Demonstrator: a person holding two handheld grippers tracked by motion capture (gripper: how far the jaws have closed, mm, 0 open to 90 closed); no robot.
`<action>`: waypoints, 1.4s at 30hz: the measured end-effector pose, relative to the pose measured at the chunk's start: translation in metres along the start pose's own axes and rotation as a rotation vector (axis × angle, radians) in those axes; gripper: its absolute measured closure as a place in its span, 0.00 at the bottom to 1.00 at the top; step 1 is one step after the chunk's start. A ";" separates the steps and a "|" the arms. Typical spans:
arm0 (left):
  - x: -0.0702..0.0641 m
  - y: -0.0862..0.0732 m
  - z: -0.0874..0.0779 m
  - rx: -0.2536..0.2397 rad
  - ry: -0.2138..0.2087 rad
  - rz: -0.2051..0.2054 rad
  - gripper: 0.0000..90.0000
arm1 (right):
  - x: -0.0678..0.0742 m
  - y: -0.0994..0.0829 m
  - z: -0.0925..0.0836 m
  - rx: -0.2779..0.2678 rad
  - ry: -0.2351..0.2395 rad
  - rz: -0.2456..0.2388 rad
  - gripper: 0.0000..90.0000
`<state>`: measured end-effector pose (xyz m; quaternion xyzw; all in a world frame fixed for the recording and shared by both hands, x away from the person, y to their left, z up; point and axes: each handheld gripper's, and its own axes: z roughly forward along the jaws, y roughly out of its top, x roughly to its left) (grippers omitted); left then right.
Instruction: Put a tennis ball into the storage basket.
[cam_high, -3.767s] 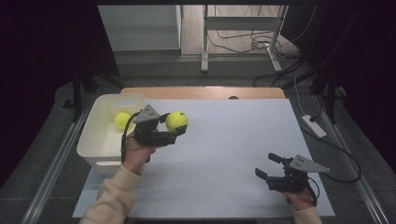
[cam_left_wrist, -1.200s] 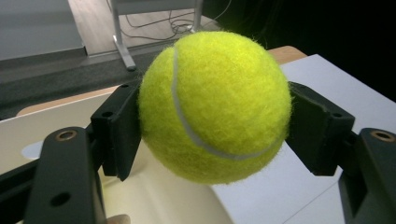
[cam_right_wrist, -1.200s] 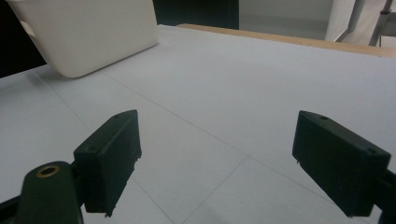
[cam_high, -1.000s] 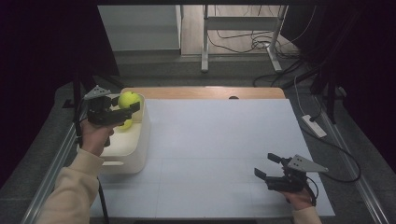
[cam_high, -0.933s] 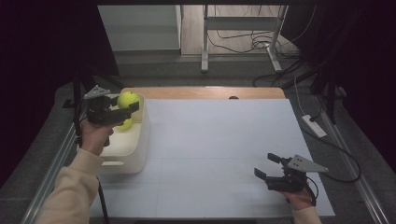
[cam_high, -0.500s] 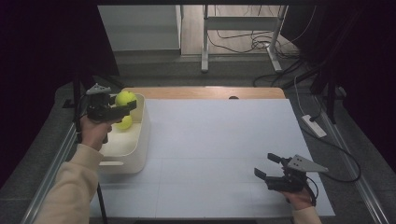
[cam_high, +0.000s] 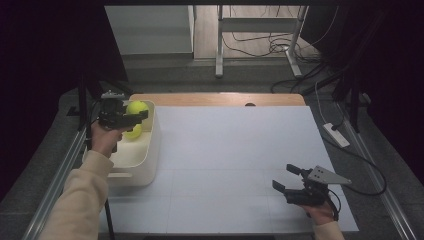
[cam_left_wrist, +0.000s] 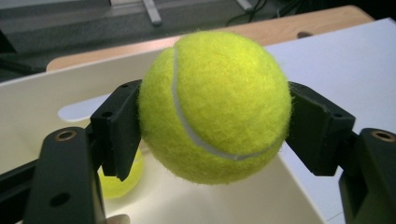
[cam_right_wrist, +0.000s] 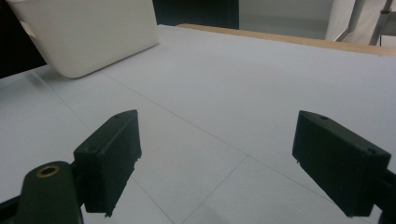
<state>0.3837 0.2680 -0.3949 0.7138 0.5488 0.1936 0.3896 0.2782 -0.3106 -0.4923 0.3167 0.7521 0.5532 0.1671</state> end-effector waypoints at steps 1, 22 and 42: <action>0.001 -0.001 0.002 0.015 -0.002 -0.007 0.30 | 0.000 0.000 0.000 0.000 0.000 0.000 0.17; 0.002 -0.002 0.007 0.031 0.040 -0.027 0.19 | 0.000 0.000 0.000 0.001 0.002 -0.001 0.17; -0.017 -0.001 -0.017 -0.084 -0.080 0.019 0.09 | 0.000 0.000 0.000 0.001 0.002 -0.004 0.17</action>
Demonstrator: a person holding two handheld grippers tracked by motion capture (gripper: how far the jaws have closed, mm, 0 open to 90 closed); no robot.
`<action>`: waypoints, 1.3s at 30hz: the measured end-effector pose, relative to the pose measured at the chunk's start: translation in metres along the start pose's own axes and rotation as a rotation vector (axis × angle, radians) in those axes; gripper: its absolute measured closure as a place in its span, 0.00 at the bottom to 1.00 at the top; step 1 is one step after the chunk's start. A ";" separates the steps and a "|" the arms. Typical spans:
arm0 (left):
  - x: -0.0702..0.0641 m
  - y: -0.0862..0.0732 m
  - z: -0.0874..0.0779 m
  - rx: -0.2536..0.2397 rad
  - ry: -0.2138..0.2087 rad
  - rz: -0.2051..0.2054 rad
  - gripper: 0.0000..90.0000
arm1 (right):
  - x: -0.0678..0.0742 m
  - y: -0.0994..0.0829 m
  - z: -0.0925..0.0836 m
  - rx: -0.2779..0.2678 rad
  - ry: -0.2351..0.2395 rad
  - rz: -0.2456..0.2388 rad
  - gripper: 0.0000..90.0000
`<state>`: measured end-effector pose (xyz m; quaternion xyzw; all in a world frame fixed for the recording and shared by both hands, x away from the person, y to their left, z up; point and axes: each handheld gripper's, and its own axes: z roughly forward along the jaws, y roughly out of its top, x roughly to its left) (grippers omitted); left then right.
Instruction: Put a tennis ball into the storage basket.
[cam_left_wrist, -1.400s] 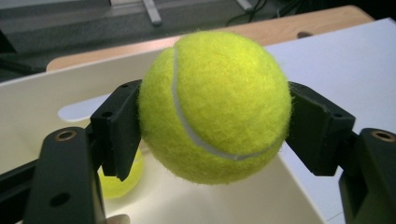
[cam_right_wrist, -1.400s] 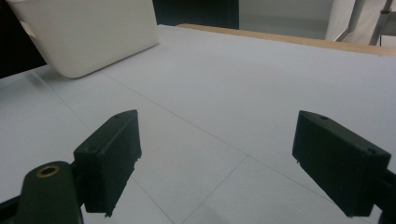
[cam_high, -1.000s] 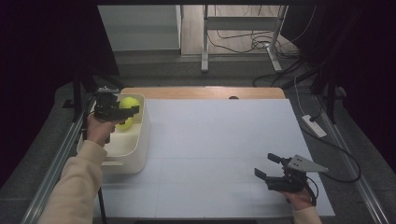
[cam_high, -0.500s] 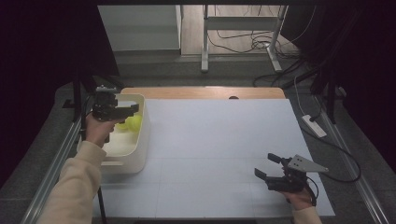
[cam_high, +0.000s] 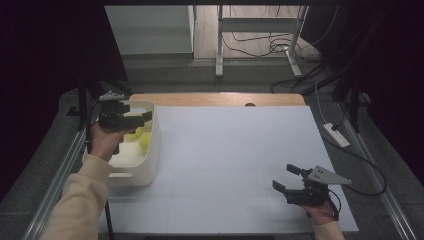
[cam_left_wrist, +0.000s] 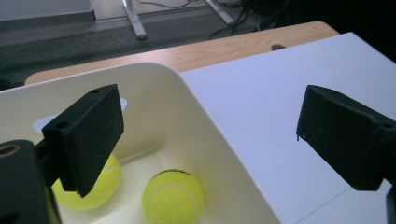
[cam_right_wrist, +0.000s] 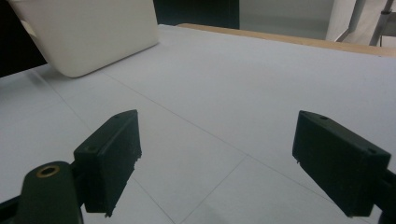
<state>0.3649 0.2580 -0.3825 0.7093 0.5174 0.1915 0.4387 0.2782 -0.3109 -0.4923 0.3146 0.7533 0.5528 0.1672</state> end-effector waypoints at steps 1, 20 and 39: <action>-0.002 0.000 -0.001 -0.006 -0.006 0.002 0.09 | 0.000 0.000 0.000 0.000 0.000 -0.001 0.17; -0.039 -0.013 -0.015 -0.069 -0.174 0.089 0.10 | -0.002 -0.001 0.000 0.000 0.014 0.004 0.17; -0.083 -0.036 -0.021 -0.120 -0.321 0.176 0.10 | -0.003 -0.002 0.000 0.009 0.014 0.000 0.17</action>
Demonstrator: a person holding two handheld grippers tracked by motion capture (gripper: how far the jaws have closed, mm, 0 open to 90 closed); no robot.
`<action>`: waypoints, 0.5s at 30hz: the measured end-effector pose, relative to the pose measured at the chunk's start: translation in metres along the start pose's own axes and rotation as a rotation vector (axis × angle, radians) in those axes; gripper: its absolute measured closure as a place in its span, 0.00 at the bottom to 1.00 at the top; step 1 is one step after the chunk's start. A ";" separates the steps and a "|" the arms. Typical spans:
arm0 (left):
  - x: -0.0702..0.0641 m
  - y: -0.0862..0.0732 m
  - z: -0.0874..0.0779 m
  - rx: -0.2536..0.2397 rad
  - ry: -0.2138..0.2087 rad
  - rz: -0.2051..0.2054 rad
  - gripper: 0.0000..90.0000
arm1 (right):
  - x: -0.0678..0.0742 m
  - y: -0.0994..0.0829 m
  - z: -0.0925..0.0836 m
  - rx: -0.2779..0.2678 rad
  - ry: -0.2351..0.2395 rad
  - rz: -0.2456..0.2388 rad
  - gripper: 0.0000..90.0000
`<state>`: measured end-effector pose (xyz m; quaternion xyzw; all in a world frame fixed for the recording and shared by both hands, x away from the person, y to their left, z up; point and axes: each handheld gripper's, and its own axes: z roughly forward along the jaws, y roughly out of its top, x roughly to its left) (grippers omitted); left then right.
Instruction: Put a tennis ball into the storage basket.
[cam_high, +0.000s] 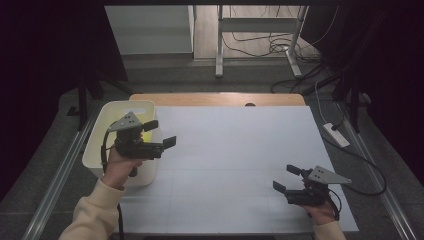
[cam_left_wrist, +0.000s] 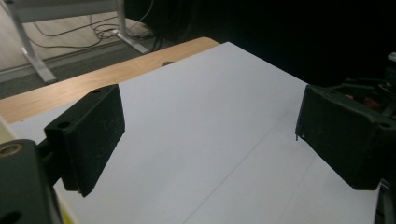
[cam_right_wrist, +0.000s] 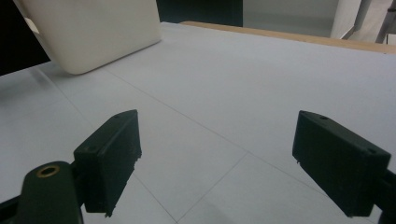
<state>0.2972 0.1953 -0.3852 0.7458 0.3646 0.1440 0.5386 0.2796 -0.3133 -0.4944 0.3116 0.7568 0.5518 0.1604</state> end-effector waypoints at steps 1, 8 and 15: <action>-0.002 -0.001 0.000 -0.001 -0.005 0.003 0.10 | 0.000 0.000 0.000 0.001 -0.001 -0.001 0.17; -0.020 -0.011 0.000 -0.003 -0.040 0.022 0.10 | 0.002 0.000 0.000 0.000 -0.003 -0.010 0.17; -0.031 -0.031 -0.003 0.004 -0.059 0.027 0.10 | 0.003 0.000 -0.001 0.004 -0.004 -0.006 0.17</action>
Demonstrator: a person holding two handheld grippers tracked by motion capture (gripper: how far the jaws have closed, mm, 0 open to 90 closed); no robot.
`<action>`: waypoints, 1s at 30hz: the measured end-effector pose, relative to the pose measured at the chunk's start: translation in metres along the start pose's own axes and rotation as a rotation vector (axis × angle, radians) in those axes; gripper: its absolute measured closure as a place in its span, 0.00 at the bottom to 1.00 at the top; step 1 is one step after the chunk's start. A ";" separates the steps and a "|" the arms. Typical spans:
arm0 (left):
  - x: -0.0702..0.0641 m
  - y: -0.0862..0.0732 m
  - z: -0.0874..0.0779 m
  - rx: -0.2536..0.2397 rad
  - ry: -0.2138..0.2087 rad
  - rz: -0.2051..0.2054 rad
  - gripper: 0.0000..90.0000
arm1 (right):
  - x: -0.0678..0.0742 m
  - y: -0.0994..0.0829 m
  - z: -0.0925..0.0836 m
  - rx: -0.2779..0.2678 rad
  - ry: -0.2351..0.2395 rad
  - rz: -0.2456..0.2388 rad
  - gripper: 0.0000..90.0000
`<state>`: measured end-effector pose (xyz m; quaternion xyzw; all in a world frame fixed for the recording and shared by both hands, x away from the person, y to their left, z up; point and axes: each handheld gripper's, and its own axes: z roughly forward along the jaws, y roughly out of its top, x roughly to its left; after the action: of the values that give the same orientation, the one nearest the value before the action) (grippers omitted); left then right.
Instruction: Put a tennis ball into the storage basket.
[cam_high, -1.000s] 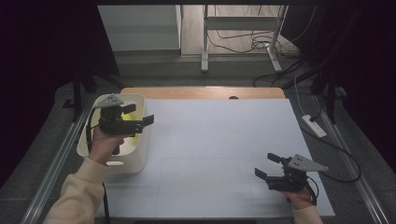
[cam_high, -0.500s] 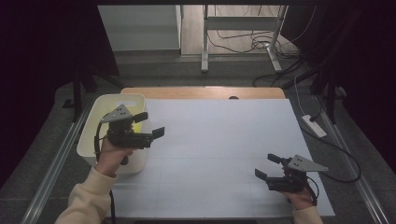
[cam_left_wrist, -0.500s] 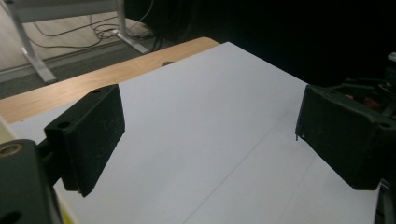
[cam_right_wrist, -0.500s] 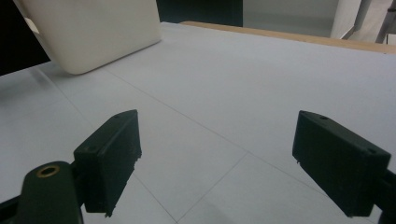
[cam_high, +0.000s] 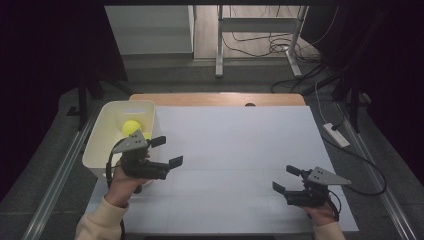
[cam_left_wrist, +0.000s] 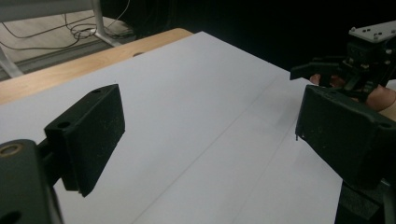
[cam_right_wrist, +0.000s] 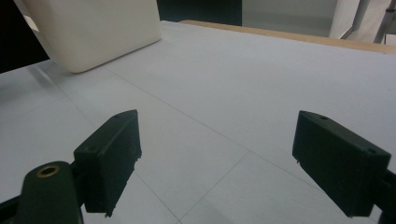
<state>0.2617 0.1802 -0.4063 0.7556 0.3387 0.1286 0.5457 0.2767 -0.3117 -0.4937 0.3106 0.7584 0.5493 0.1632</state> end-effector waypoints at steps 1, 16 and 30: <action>-0.002 -0.005 0.000 0.001 0.000 0.000 0.10 | 0.000 0.000 0.000 -0.001 -0.002 -0.001 0.17; -0.020 -0.057 0.002 0.027 -0.023 0.013 0.10 | 0.001 -0.001 0.002 0.006 -0.004 -0.002 0.17; -0.009 -0.105 0.015 0.094 0.008 -0.007 0.09 | -0.001 -0.003 0.002 0.019 0.007 0.000 0.17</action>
<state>0.2246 0.1822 -0.5062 0.7788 0.3492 0.1136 0.5086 0.2771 -0.3115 -0.4975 0.3102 0.7642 0.5431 0.1574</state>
